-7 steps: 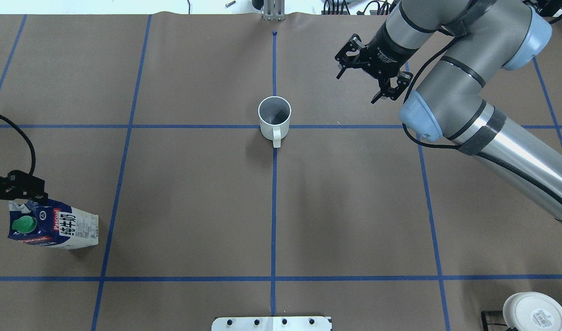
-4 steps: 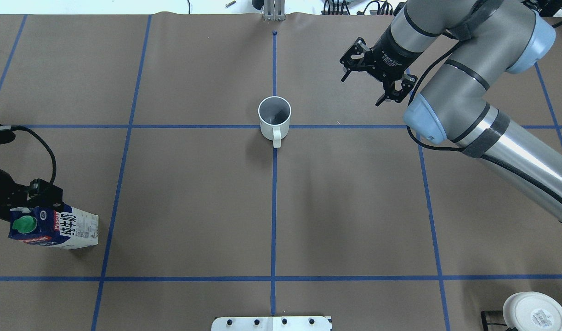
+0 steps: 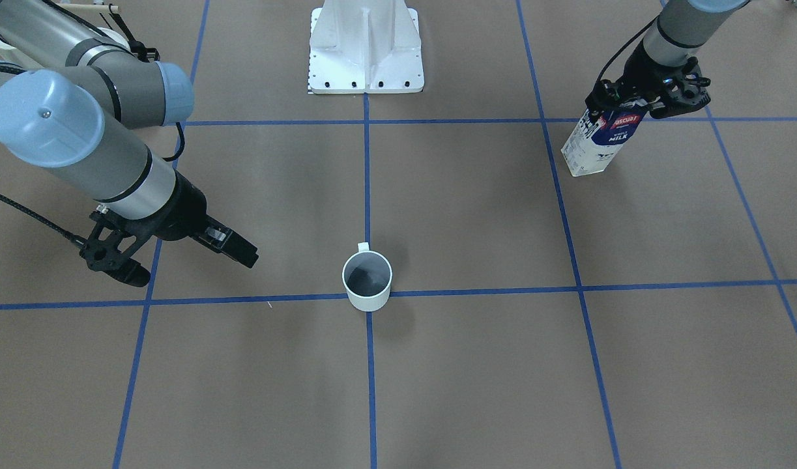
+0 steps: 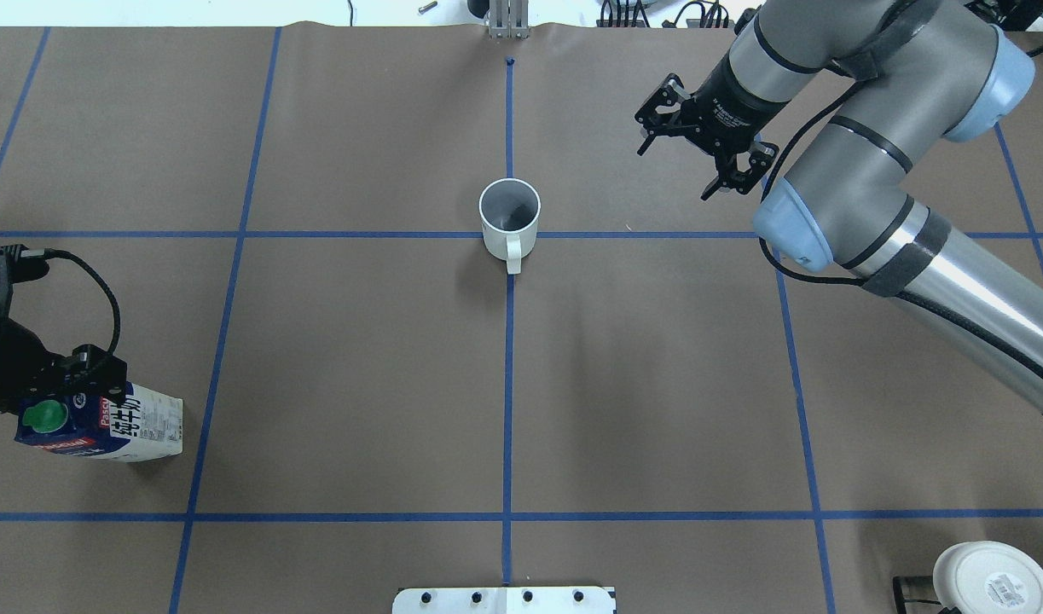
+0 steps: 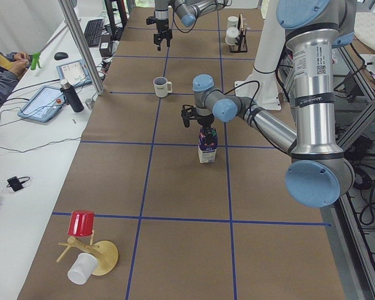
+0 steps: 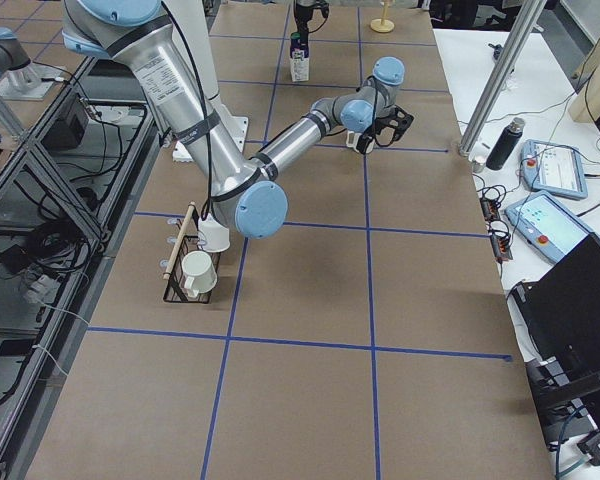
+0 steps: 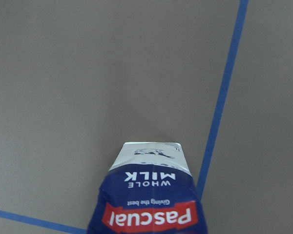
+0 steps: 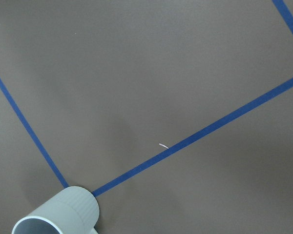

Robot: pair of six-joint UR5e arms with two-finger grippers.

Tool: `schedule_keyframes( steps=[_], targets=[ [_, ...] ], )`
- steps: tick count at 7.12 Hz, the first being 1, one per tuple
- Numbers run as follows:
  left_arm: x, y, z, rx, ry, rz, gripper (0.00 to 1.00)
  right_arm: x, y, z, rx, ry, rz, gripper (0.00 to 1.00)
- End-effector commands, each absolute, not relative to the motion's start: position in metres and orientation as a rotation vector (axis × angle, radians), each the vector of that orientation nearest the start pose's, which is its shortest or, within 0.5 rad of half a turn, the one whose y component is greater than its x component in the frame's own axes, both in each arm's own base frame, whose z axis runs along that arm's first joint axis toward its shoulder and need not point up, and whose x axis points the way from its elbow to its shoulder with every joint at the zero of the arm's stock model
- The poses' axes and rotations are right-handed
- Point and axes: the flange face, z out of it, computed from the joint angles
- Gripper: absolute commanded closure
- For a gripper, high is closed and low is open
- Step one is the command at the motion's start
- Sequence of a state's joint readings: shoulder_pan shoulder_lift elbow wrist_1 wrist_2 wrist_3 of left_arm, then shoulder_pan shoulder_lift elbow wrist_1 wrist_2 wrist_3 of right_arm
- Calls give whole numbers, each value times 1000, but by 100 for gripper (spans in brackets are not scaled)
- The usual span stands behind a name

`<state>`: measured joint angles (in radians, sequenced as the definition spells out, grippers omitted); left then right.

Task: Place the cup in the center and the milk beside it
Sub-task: 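Carry the milk carton with the left gripper beside the mug while the right arm withdraws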

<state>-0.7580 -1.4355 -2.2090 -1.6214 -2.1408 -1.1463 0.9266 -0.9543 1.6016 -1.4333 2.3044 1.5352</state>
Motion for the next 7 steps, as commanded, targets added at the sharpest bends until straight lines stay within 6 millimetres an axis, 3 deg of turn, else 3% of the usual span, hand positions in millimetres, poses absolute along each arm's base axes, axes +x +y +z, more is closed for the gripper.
schedule_keyframes(
  steps=[1,2,3,4,5,6,7],
  targets=[
    [247,-344,414,-162,755,-162,65,-354,-578,262,-259,-988,518,0],
    [248,-344,413,-162,756,-163,95,-352,-576,268,-259,-983,521,0],
    [249,-345,409,-158,764,-161,100,-334,-572,273,-238,-990,515,0],
    [247,-351,390,-136,802,-158,100,-294,-567,289,-204,-1001,497,0],
    [241,-365,354,-89,851,-171,100,-256,-557,311,-165,-999,470,0],
    [254,-404,318,-67,858,-204,100,-218,-538,342,-138,-987,447,0],
    [275,-461,263,-66,830,-247,100,-174,-503,389,-95,-952,378,0]
  ],
)
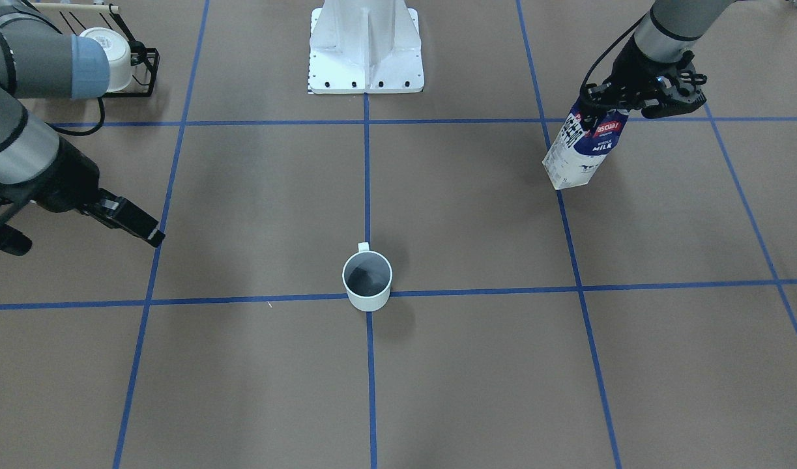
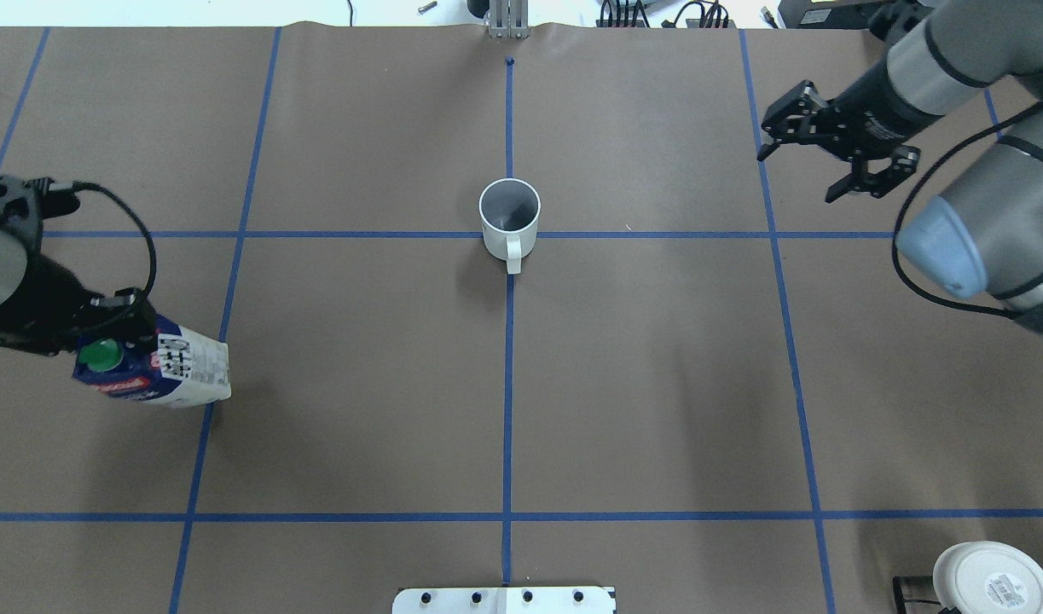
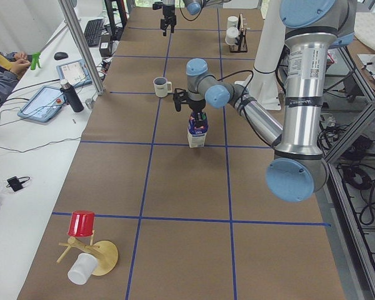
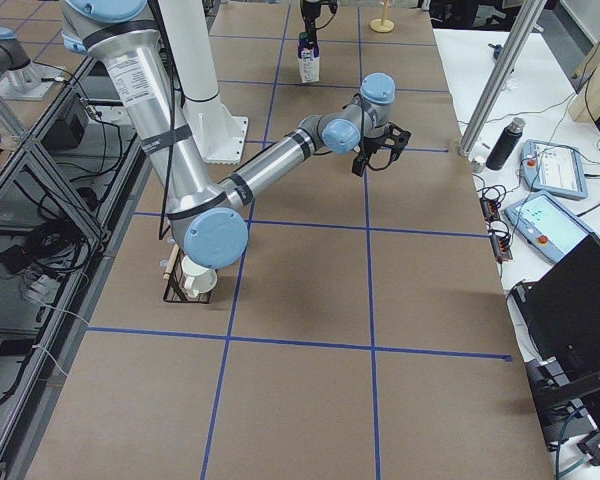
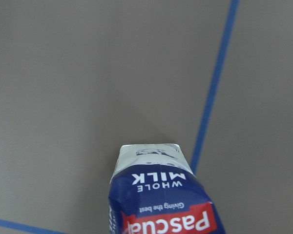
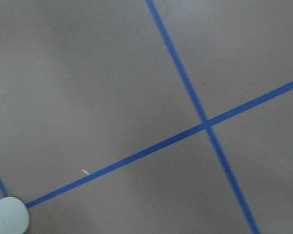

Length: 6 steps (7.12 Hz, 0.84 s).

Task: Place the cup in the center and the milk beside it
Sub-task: 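Carry the milk carton with the left gripper beside the mug while the right arm withdraws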

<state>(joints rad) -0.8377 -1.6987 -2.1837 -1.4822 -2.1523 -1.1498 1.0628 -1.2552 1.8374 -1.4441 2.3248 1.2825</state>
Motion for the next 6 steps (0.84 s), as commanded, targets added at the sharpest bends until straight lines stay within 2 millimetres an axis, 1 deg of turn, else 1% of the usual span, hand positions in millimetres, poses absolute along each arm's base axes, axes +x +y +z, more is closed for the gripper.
schedule_keyframes(
  steps=[1,2,3,4,5,6],
  targets=[
    [306,-508,216,-55,826,-249,100,-138,-475,432,-63,-910,308,0],
    [346,-553,188,-49,833,-235,100,-116,-462,457,-42,-885,255,0],
    [389,-598,166,-24,836,-166,100,-111,-457,467,-36,-867,244,0],
    [443,-618,146,-44,807,-88,100,-109,-456,470,-39,-864,248,0],
    [469,-609,145,-40,822,-45,100,-110,-456,468,-36,-866,244,0],
    [489,-593,146,-59,820,-25,100,-111,-456,468,-37,-866,243,0]
  ],
)
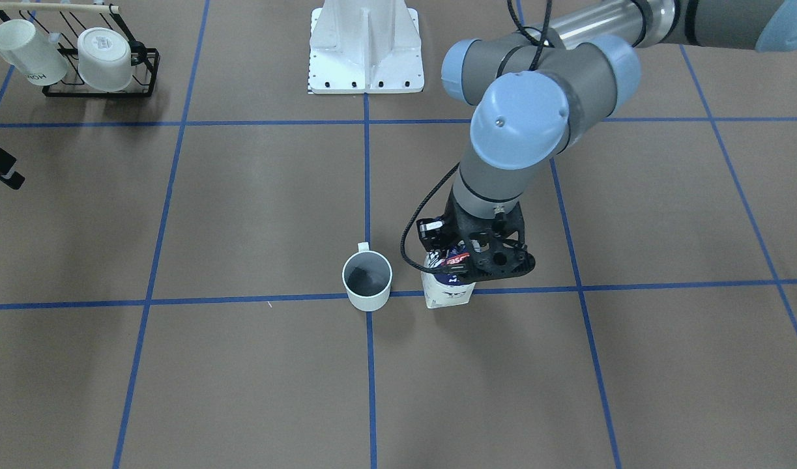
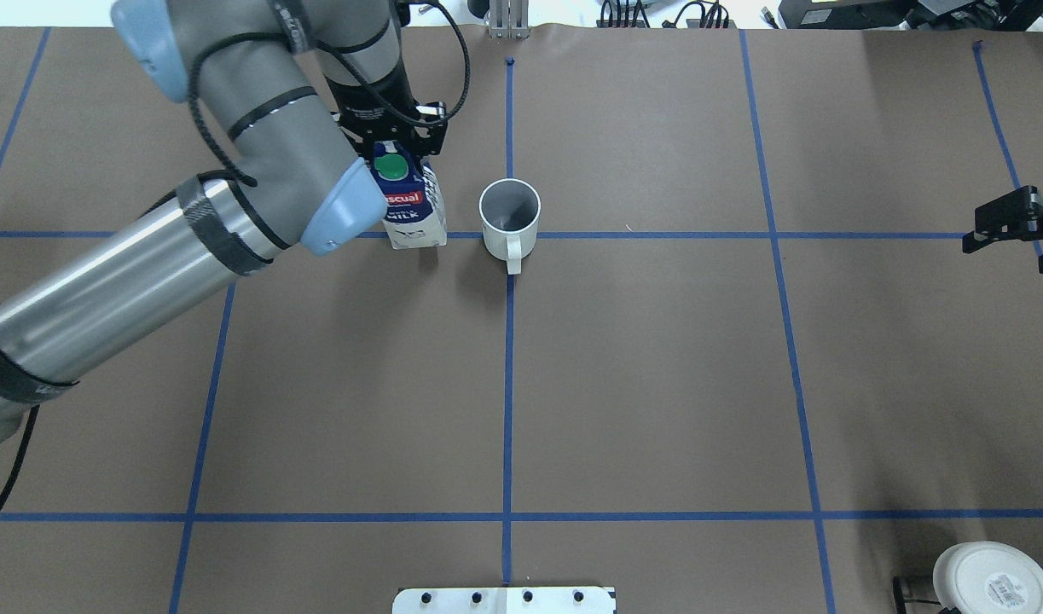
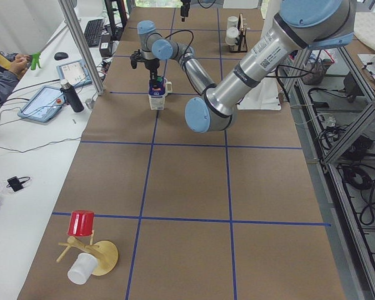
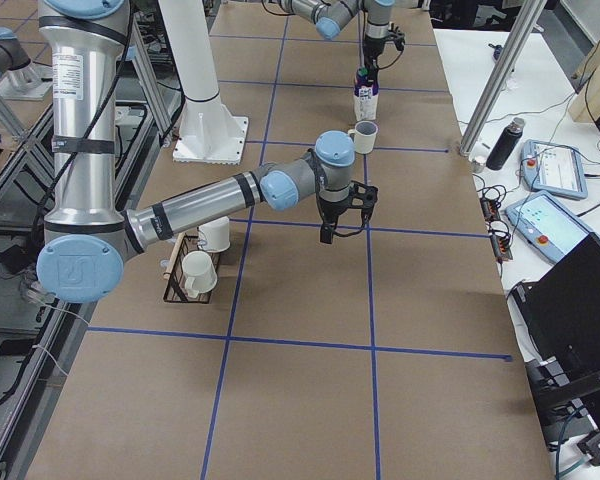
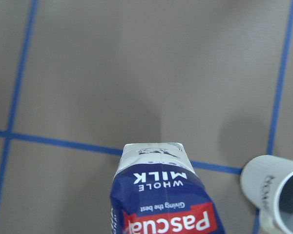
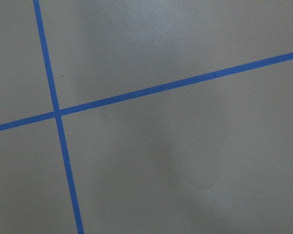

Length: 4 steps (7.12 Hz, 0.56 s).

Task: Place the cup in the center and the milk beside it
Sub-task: 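Carry the milk carton with the left gripper beside the mug while the right arm withdraws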

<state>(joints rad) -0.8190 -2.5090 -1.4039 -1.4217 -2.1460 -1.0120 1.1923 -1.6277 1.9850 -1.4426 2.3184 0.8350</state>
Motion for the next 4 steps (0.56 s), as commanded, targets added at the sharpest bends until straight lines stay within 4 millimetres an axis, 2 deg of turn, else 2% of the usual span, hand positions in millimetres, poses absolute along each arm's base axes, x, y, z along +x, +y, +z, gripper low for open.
schedule_keyframes(
  steps=[1,2,3,4],
  targets=[
    [503,-580,146,-72,818,-6,100,-111,-456,468,-37,-866,243,0],
    [508,-575,145,-79,819,-2,100,-111,-456,468,-37,-866,243,0],
    [507,-573,141,-80,826,-2,85,-111,-456,468,-37,-866,243,0],
    [507,-572,140,-81,829,0,55,-111,-456,468,-37,-866,243,0]
  ],
)
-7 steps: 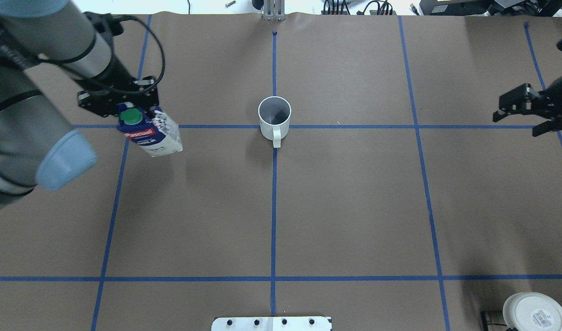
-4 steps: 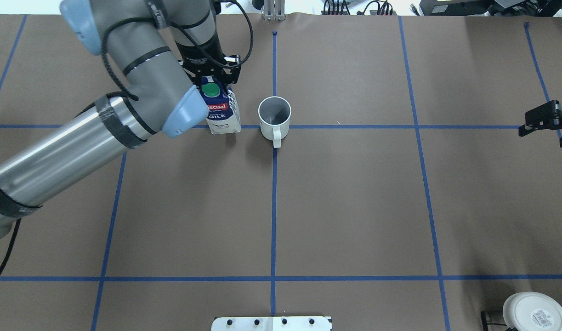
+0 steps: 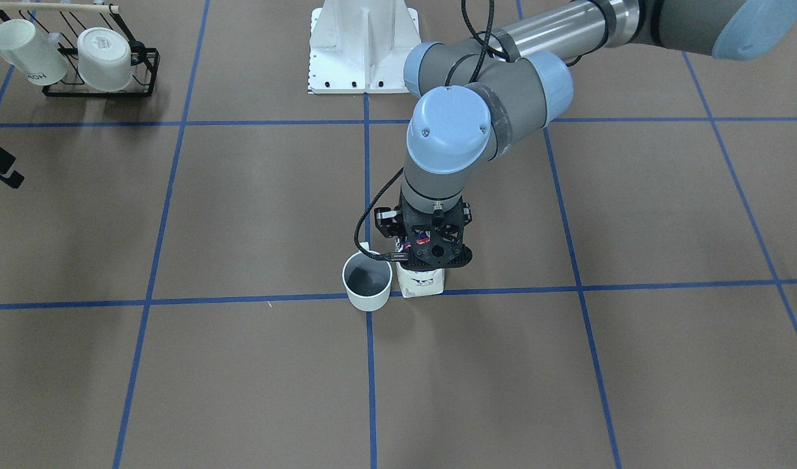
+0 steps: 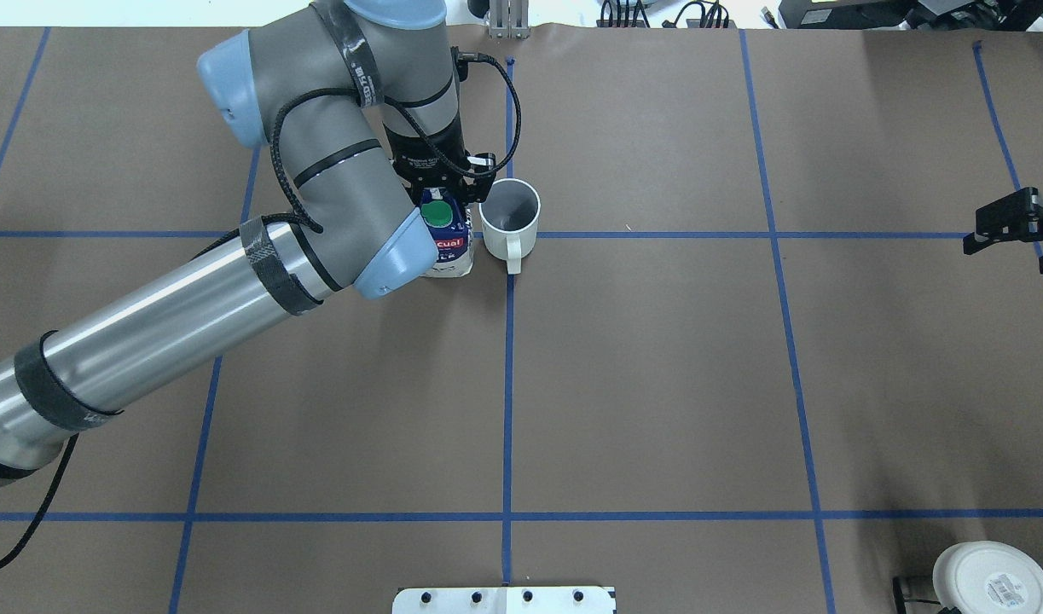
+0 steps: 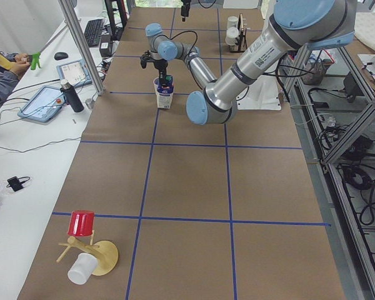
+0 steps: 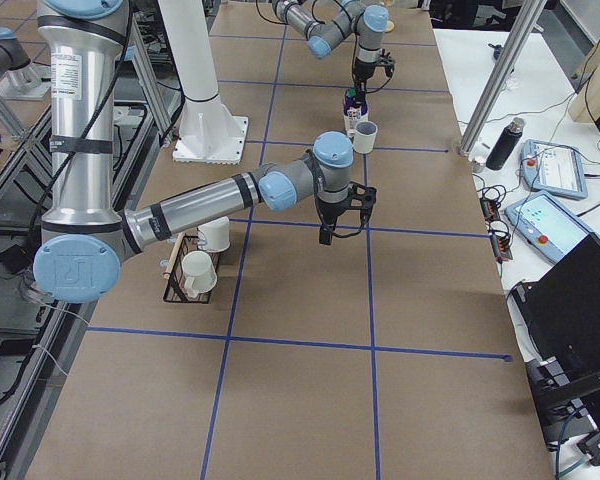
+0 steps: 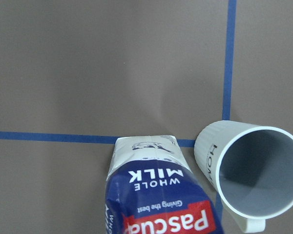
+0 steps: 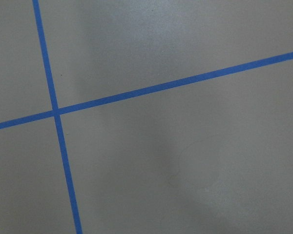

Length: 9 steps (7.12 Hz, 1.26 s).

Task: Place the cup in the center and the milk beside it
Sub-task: 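Open the left gripper and lift it off the milk carton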

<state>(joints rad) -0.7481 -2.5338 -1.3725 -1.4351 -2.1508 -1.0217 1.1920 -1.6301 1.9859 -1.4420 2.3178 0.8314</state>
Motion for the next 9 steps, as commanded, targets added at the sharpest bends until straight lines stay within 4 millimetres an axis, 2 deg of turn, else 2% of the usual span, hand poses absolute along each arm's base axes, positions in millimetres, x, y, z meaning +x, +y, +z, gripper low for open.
schedule_keyframes(
  steps=[1,2,4,5,6,7,8,9],
  targets=[
    [503,-570,134,-73,841,-1,8,-111,-456,469,-38,-865,244,0],
    [488,-565,115,-42,873,3,2,-111,-457,468,-35,-867,242,0],
    [432,-568,92,-17,863,-54,2,-111,-456,468,-37,-866,243,0],
    [401,-557,100,-7,866,-73,2,-111,-457,468,-35,-867,242,0],
    [359,-529,115,9,871,-88,2,-108,-457,468,-33,-866,250,0],
    [308,-499,135,27,862,-109,2,-96,-458,473,-17,-862,244,0],
    [258,-477,160,95,858,-51,2,-77,-453,485,14,-849,203,0],
    [223,-451,219,125,805,73,2,-50,-447,498,59,-836,156,0]
  ],
)
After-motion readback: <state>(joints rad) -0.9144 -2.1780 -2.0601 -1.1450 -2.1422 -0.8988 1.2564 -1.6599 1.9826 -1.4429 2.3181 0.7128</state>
